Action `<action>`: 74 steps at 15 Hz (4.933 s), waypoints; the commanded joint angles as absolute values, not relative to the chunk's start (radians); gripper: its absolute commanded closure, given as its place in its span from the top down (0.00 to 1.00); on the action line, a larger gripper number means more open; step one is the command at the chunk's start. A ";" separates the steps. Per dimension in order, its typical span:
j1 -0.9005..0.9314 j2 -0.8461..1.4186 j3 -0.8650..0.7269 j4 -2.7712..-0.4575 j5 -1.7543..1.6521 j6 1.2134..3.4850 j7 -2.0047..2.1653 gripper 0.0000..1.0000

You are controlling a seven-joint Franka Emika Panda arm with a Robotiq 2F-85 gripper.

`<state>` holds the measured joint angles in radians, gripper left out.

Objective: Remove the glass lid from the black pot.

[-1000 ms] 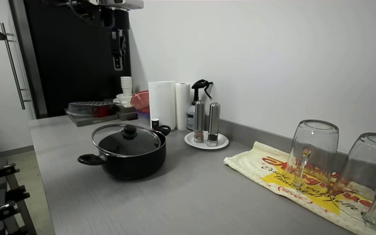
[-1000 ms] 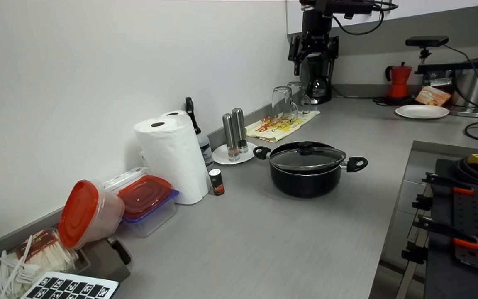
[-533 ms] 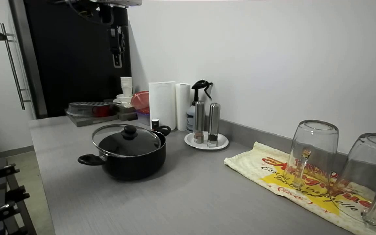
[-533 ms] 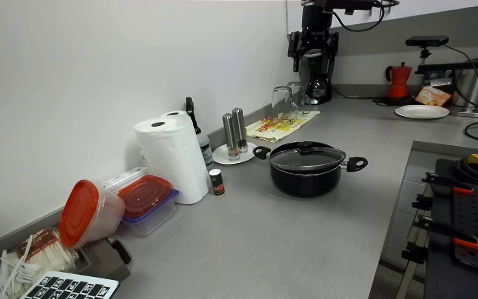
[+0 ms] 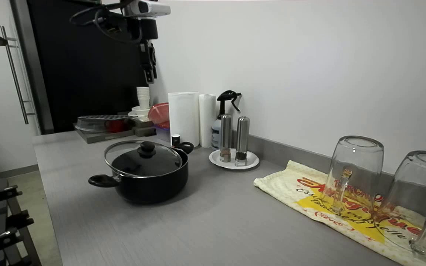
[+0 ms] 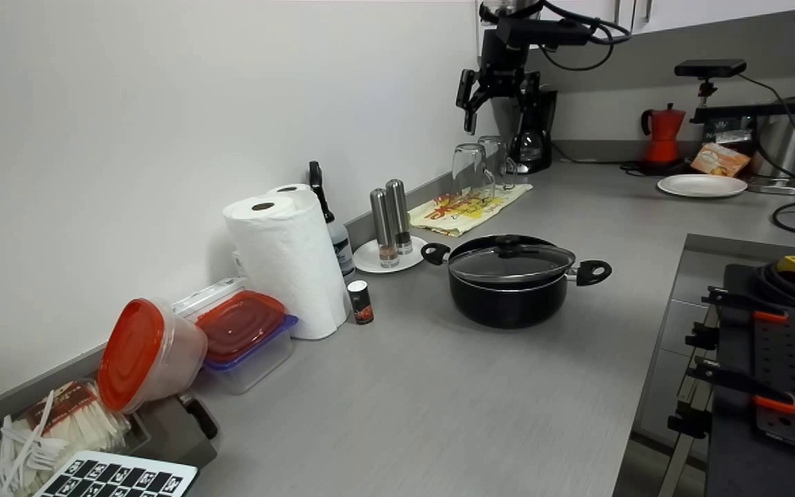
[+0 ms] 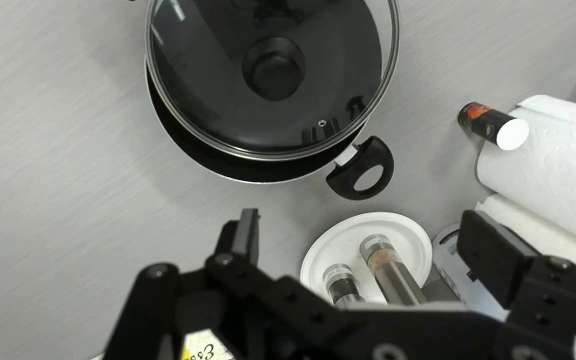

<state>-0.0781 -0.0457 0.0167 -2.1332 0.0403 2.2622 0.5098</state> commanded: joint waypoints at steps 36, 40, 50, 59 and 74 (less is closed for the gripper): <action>0.035 0.422 -0.079 -1.953 -0.017 2.231 0.676 1.00; 0.032 0.442 -0.098 -1.928 -0.025 2.203 0.680 1.00; 0.027 0.422 -0.100 -1.912 -0.014 2.056 0.667 1.00; 0.028 0.425 -0.095 -1.926 -0.010 2.022 0.667 1.00; 0.027 0.434 -0.078 -1.934 0.046 2.017 0.654 0.43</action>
